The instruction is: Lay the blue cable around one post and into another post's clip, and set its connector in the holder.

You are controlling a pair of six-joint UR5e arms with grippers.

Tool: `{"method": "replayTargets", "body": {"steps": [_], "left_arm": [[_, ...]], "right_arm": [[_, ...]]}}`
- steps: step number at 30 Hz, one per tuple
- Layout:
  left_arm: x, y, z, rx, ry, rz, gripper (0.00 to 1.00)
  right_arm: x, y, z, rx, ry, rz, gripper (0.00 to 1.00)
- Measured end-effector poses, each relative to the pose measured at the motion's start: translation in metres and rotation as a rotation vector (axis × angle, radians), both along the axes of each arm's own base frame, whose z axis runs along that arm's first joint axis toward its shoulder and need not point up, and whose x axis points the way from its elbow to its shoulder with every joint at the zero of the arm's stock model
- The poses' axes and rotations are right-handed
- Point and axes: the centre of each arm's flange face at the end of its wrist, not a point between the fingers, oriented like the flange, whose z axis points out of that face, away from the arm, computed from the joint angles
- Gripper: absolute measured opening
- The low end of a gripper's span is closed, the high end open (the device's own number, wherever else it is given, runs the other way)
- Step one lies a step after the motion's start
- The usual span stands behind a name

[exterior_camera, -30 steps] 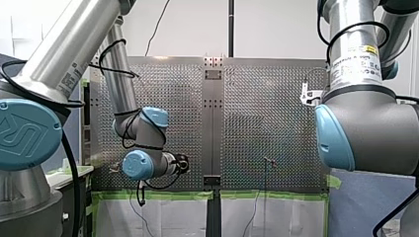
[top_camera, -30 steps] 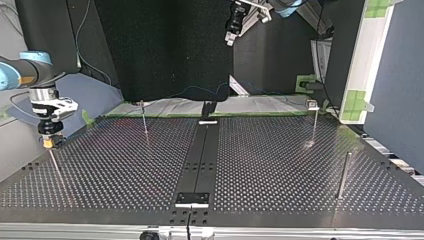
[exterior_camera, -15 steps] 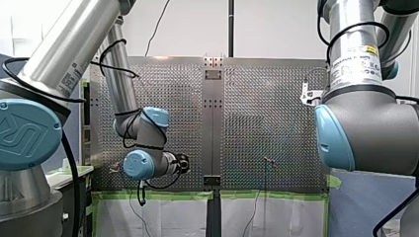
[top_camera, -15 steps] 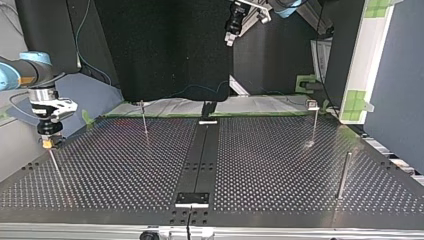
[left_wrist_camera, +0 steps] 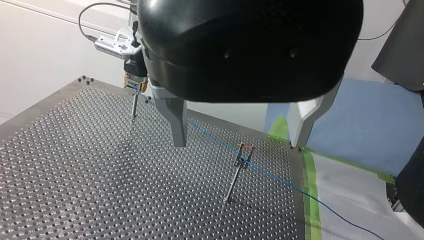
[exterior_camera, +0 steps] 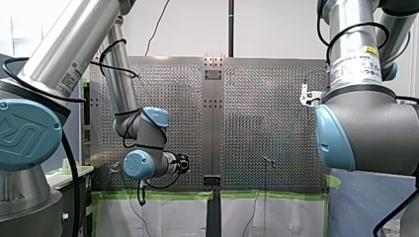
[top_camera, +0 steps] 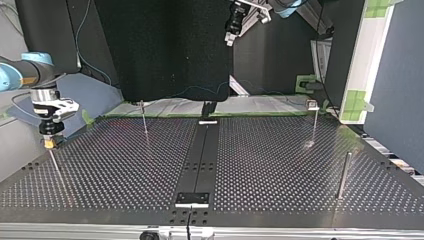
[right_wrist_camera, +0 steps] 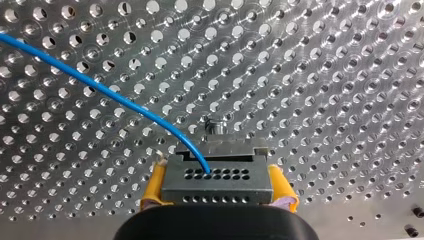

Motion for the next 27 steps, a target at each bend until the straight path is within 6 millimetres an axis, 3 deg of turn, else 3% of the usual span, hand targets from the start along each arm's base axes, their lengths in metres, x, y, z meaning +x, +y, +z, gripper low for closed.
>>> {"method": "replayTargets", "body": {"steps": [23,24,25,27], "left_arm": [[0.0001,0.0,0.0001,-0.001,-0.001,0.001,0.99],[0.0001,0.0,0.0001,-0.001,-0.001,0.001,0.99],[0.0001,0.0,0.0001,-0.001,-0.001,0.001,0.99],[0.0002,0.0,0.0001,-0.001,-0.001,0.001,0.99]], "right_arm": [[0.0003,-0.0023,0.002,-0.013,0.006,0.0,0.02],[0.0002,-0.0024,0.002,-0.014,0.006,-0.001,0.12],[0.0,-0.0025,0.002,-0.014,0.006,-0.002,0.12],[-0.0008,-0.0028,0.0024,-0.015,0.007,-0.007,0.29]]}}
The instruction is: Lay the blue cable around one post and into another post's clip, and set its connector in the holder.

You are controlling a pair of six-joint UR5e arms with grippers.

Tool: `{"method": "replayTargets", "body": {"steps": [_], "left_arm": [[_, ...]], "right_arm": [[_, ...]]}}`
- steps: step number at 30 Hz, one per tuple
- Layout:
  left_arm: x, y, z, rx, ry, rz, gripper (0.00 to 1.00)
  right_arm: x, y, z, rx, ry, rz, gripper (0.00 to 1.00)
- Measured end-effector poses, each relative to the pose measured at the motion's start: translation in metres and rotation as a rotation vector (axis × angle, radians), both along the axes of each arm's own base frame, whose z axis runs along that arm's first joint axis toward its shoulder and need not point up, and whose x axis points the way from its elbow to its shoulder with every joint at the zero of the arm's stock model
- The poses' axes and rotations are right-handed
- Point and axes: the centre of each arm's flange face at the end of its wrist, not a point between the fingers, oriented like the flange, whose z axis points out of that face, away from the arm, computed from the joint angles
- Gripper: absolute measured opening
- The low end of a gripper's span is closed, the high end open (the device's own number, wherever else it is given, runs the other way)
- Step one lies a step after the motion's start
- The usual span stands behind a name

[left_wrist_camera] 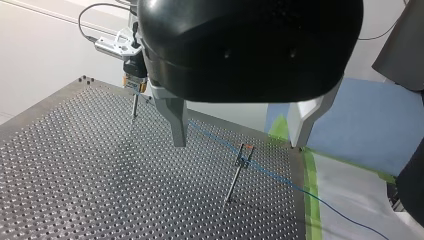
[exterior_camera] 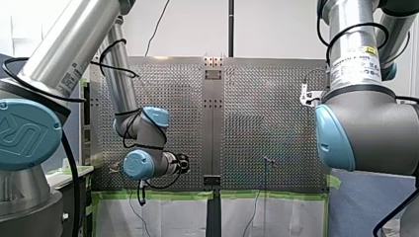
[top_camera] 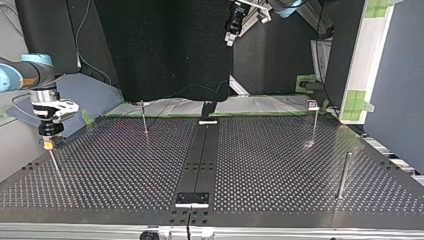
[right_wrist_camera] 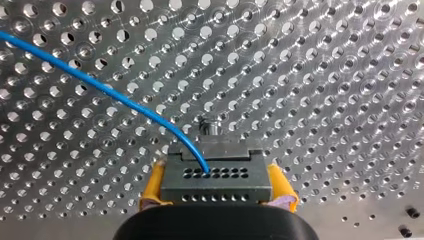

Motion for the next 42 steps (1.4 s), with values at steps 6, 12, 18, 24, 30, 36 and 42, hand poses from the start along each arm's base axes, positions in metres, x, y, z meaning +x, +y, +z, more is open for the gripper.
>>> {"method": "replayTargets", "body": {"steps": [6,12,18,24,30,36,42], "left_arm": [[0.0,0.0,-0.0001,0.0,0.0,0.0,0.99],[0.0001,-0.0001,0.0,-0.001,-0.001,0.0,0.99],[0.0001,-0.0001,0.0001,-0.001,-0.001,0.0,0.99],[0.0005,-0.0006,0.0003,-0.002,-0.001,-0.001,0.99],[0.0009,-0.0011,0.0004,-0.002,-0.001,-0.001,0.99],[0.0011,-0.0012,0.0005,-0.003,-0.001,-0.001,0.99],[0.0011,-0.0013,0.0005,-0.003,-0.001,-0.001,0.99]], "right_arm": [[-0.001,0.0,0.0003,0.0,0.007,-0.012,0.7],[-0.0006,0.0002,-0.0004,0.0,0.014,-0.015,0.85],[-0.0002,0.0003,-0.0005,-0.002,0.019,-0.014,0.93],[0.0004,0.0005,-0.0006,-0.002,0.023,-0.014,1.0],[0.0016,0.0007,-0.0005,-0.004,0.025,-0.013,1.0],[0.0027,0.0009,-0.0005,-0.005,0.026,-0.011,1.0],[0.0057,0.0015,-0.0003,-0.006,0.026,-0.003,1.0]]}}
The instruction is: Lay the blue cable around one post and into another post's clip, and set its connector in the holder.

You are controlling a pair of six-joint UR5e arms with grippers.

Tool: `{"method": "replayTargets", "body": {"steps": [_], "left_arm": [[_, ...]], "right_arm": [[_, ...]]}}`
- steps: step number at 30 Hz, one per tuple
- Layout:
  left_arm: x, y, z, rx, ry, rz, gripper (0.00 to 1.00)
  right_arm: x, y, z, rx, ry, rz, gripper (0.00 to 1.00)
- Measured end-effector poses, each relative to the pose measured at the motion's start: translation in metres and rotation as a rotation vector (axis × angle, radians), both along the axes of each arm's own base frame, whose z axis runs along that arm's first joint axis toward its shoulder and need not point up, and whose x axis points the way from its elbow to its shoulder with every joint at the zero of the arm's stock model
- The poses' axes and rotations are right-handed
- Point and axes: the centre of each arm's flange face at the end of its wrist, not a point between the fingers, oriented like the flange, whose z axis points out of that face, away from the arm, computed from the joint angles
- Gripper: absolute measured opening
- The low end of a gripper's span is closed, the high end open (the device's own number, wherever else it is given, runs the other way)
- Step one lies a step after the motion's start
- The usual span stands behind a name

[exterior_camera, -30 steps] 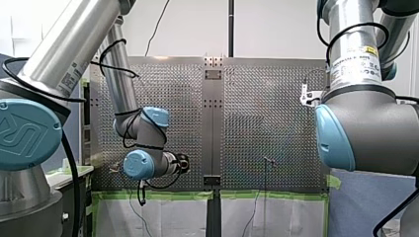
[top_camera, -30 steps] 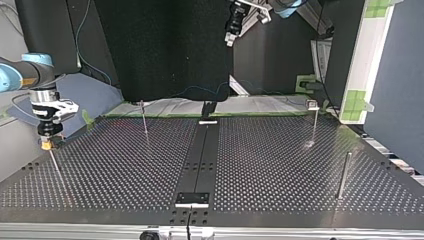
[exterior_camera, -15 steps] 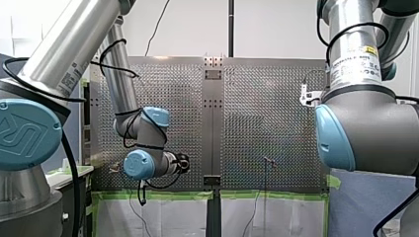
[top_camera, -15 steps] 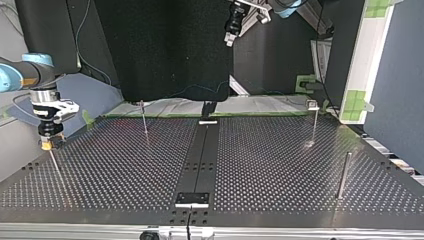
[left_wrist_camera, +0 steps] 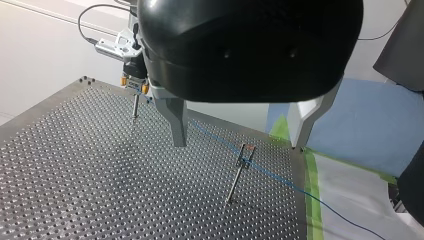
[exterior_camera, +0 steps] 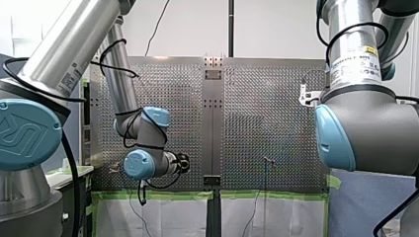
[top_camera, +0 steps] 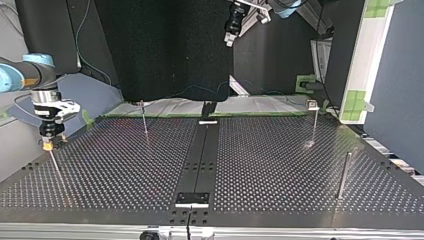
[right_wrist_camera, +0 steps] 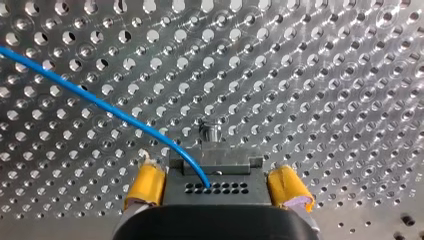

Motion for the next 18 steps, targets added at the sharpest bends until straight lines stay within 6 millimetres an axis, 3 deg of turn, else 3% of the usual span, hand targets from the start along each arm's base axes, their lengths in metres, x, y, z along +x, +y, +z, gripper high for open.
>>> {"method": "replayTargets", "body": {"steps": [18], "left_arm": [[0.0,0.0,0.0,0.0,0.0,0.0,0.99]], "right_arm": [[0.013,0.004,-0.001,0.005,0.005,0.044,1.0]]}}
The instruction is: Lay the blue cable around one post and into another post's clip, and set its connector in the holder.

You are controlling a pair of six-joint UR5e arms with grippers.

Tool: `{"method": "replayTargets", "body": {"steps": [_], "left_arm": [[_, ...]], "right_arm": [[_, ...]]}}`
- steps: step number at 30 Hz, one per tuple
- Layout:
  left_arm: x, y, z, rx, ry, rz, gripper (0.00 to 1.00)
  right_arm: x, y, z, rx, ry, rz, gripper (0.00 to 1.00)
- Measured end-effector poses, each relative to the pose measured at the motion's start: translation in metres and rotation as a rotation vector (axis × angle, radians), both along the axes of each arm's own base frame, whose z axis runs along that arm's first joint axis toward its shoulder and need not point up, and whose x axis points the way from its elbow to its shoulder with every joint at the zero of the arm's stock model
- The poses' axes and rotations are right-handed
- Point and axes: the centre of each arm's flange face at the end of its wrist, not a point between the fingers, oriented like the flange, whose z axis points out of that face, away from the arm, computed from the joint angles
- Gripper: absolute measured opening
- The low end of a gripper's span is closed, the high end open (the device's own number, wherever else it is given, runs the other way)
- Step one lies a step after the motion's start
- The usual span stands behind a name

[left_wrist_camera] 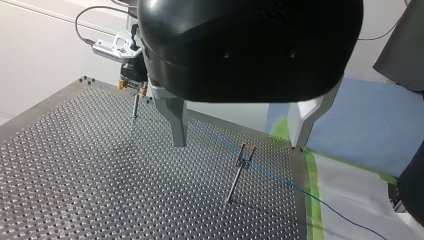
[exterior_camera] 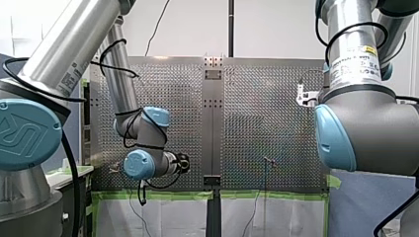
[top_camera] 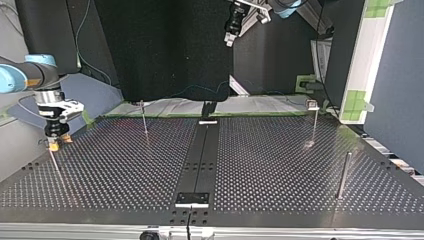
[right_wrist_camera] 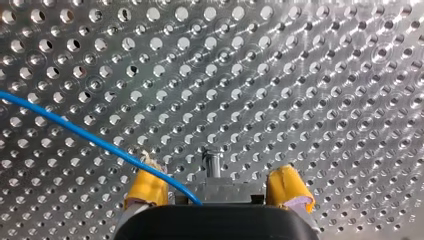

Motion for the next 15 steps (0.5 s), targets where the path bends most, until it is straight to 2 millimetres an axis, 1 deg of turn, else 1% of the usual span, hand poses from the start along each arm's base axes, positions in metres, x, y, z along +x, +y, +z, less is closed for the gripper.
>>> {"method": "replayTargets", "body": {"steps": [15], "left_arm": [[0.0,0.0,0.0,0.003,0.0,0.003,0.99]], "right_arm": [[0.013,0.004,-0.001,0.007,0.013,0.021,1.0]]}}
